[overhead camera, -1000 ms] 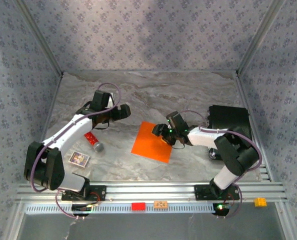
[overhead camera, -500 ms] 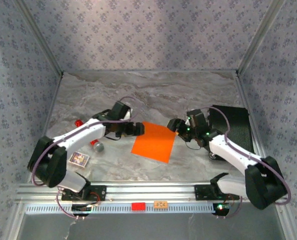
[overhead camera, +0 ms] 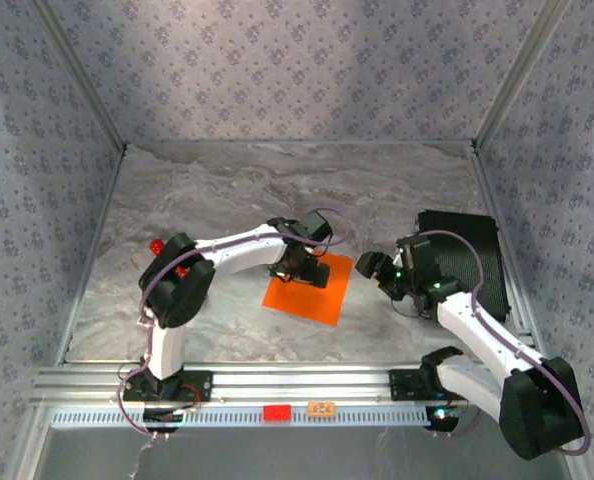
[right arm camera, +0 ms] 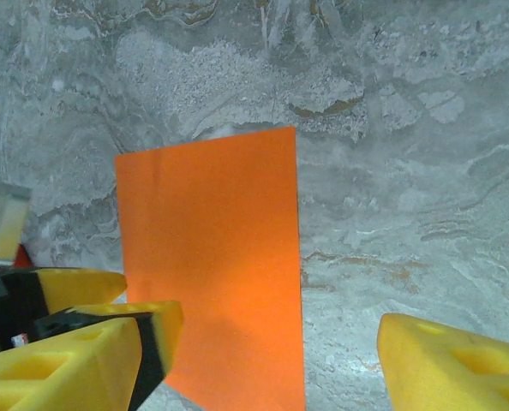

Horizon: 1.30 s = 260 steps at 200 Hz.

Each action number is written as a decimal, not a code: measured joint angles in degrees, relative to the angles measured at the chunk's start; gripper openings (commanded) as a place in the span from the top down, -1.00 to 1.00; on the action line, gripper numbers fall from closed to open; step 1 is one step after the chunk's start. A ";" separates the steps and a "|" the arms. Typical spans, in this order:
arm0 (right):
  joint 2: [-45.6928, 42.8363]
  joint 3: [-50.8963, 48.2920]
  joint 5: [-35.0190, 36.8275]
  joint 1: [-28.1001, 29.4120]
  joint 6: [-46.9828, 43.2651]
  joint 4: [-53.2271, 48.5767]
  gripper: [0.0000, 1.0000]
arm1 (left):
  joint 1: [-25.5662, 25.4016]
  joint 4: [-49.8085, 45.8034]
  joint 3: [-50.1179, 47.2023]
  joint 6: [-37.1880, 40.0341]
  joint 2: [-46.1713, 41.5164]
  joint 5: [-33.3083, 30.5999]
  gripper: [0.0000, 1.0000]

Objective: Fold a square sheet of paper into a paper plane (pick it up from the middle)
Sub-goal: Move the square sheet of paper to the center of the table.

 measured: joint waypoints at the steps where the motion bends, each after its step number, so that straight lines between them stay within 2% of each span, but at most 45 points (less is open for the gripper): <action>1: -0.09 0.00 0.00 0.00 0.00 -0.09 -0.54 | -0.07 -0.07 0.13 0.02 0.22 -0.04 -0.83; 53: -3.06 -1.05 -1.62 -0.02 -1.20 -1.66 -0.65 | -1.18 -2.51 3.06 -0.28 4.11 -1.90 -0.85; 116: -3.21 -1.20 -2.95 -0.59 -3.39 -5.14 -0.67 | -1.16 -3.52 3.69 -2.27 5.62 -3.82 -0.84; 195: -2.56 -1.05 -2.95 -1.01 -3.61 -6.69 -0.69 | -1.01 -3.21 3.76 -4.52 5.68 -5.51 -0.82; 260: 0.13 0.33 -2.99 -1.01 -3.63 -6.80 -0.69 | 1.29 -2.47 1.73 -5.49 4.07 -6.34 -0.81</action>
